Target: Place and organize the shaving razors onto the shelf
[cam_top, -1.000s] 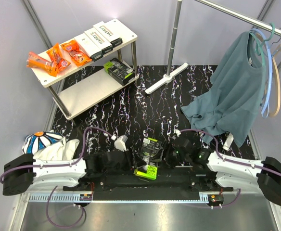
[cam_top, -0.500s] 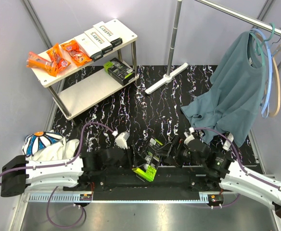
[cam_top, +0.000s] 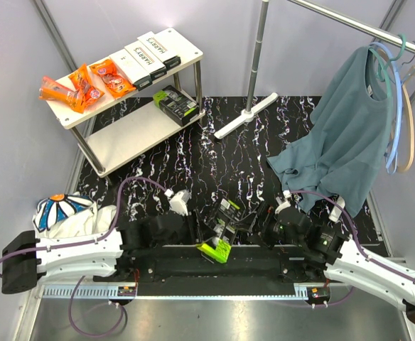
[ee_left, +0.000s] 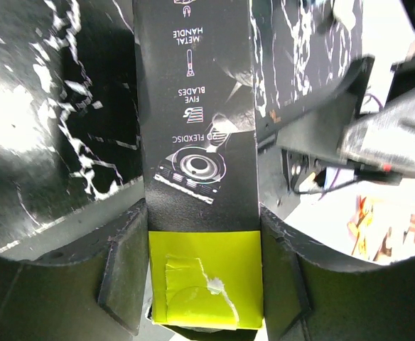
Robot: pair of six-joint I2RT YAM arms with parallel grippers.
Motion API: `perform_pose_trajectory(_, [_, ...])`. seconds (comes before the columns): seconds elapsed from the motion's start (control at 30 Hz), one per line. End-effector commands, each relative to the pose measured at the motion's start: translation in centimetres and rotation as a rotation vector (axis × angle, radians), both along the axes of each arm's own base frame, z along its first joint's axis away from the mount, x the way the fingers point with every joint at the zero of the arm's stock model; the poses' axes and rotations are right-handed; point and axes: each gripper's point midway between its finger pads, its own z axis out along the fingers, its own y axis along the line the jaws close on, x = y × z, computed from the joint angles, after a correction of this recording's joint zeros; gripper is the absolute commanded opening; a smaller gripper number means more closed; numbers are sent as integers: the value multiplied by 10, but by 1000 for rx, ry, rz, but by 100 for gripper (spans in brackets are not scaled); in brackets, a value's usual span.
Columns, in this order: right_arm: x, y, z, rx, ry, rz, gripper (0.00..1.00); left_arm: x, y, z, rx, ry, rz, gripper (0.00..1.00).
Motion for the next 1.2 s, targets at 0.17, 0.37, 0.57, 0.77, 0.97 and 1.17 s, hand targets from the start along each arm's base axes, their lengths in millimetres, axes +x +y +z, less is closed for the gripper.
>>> perform_pose_trajectory(0.17, [6, -2, 6, 1, -27, -27, 100, 72, -3, 91, -310, -116, 199, 0])
perform_pose_trajectory(0.37, [9, 7, 7, 20, -43, -15, 100, 114, 28, 111, -428, -139, 360, 0])
perform_pose_trajectory(0.57, [24, 32, 23, 117, -118, -1, 100, 137, 42, 129, -524, -171, 448, 0])
perform_pose_trajectory(0.77, [54, 66, 76, 298, -298, -21, 100, 145, 46, 129, -661, -123, 520, 0])
perform_pose_trajectory(0.97, [72, 88, 112, 356, -437, -13, 100, 149, 57, 130, -679, -129, 569, 0])
perform_pose_trajectory(1.17, [79, 95, 114, 357, -451, -25, 100, 155, 70, 134, -667, -153, 602, 0])
